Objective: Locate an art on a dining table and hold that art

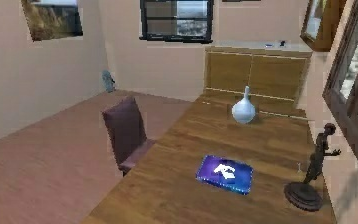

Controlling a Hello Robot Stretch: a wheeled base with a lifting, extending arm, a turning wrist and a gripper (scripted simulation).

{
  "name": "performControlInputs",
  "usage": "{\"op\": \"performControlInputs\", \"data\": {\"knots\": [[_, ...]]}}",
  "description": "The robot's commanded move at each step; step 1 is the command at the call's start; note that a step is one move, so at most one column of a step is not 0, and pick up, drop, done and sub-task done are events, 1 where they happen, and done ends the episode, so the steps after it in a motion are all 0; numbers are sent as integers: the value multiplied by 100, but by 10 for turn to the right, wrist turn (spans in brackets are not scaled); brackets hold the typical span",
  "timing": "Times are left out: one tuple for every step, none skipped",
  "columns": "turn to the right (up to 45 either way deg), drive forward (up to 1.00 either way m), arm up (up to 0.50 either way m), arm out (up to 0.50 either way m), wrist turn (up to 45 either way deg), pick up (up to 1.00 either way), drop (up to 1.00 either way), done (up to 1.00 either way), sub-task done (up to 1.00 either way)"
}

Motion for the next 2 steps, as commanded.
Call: {"op": "performControlInputs", "data": {"knots": [[450,0,0,0,0,0,0,0,0],[180,0,0,0,0,0,0,0,0]]}}
